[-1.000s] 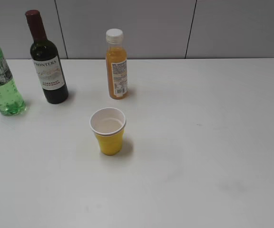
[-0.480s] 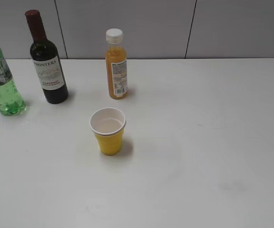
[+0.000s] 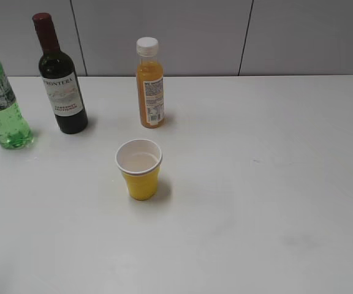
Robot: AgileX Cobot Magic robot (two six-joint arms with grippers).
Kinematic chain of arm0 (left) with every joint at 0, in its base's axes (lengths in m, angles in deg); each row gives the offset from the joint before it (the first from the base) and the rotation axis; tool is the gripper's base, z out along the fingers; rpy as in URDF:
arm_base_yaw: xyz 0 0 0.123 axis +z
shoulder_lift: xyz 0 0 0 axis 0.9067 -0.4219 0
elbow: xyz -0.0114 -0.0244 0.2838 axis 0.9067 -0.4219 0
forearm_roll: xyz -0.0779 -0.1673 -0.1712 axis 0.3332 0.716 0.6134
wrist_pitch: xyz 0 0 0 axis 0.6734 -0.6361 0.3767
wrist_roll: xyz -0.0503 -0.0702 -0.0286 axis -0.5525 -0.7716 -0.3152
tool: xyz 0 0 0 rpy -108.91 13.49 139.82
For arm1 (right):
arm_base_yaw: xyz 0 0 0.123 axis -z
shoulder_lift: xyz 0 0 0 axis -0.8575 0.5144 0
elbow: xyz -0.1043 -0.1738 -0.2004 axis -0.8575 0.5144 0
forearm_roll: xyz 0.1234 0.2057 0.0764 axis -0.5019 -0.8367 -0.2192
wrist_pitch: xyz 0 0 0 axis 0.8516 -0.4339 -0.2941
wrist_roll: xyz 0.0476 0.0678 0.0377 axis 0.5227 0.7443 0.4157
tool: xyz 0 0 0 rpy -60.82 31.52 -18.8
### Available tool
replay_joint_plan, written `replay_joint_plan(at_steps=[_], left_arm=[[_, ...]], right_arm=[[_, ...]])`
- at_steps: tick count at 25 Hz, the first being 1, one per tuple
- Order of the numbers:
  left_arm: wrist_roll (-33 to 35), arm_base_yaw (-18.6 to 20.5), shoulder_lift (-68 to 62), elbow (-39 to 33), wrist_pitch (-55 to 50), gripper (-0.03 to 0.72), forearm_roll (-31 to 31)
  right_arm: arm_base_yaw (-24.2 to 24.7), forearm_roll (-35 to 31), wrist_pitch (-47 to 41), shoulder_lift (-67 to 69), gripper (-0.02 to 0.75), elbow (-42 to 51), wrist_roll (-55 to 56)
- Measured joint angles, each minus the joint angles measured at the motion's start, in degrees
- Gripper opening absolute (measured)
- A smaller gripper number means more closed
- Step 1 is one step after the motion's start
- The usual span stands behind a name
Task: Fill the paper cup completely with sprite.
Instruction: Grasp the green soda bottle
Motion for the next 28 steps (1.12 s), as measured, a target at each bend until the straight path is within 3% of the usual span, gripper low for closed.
replay_joint_plan(at_steps=[28], left_arm=[[-1.34, 0.0, -63.5, -1.84, 57.83, 0.588, 4.0]], right_arm=[[0.0, 0.0, 0.0, 0.0, 0.585, 0.0, -0.06]])
